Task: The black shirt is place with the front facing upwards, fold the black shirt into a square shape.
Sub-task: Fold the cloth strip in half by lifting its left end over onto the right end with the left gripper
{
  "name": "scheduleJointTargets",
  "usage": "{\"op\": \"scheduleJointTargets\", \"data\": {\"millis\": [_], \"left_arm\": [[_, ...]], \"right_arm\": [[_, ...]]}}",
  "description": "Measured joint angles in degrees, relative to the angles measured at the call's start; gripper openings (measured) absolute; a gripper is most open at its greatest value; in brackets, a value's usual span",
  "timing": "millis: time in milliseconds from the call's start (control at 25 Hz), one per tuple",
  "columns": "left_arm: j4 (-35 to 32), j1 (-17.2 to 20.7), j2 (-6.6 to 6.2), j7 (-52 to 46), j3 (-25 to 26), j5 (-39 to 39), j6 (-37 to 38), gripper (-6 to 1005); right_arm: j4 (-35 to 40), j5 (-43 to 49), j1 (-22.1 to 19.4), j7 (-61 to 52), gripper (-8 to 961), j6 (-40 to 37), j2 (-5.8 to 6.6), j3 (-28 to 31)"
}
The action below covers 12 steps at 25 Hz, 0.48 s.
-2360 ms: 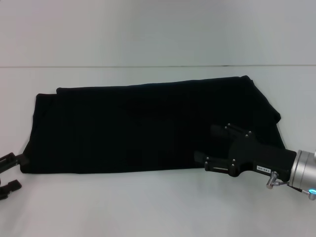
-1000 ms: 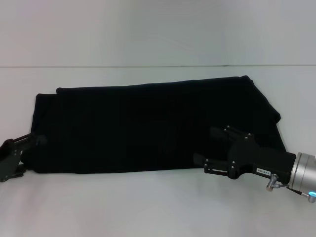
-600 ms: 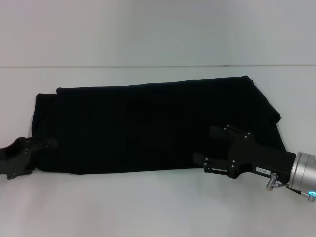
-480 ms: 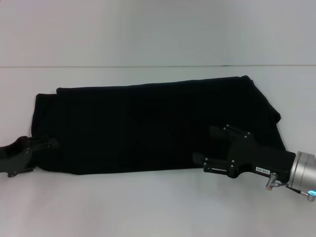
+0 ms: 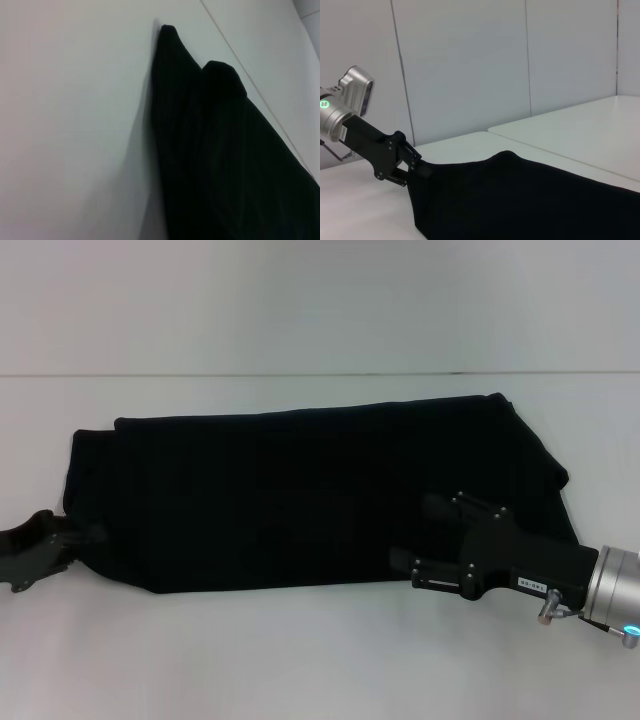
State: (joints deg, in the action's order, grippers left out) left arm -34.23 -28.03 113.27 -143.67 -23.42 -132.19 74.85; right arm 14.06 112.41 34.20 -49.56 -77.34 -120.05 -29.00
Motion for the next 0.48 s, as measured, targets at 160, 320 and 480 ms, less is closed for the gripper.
{"op": "scheduleJointTargets", "data": {"millis": [160,320,480], "left_arm": [[0.20,0.04,-0.11,-0.12,-0.03,0.00,-0.21,195],[0.01,0.04,-0.08,-0.14,-0.05,0.00,-0.39,139],[0.06,0.04,-0.11,-0.03,-0.05,0.00,-0.71,84]], "right_arm": [[0.00,0.00,0.03,-0.01,930,0.14,0.00,-0.13],[0.00,0.06,0.04,-0.01,929,0.14,0.00,-0.44],[0.00,0.37,0.03,-0.01,929,0.12,0.00,-0.67]]}}
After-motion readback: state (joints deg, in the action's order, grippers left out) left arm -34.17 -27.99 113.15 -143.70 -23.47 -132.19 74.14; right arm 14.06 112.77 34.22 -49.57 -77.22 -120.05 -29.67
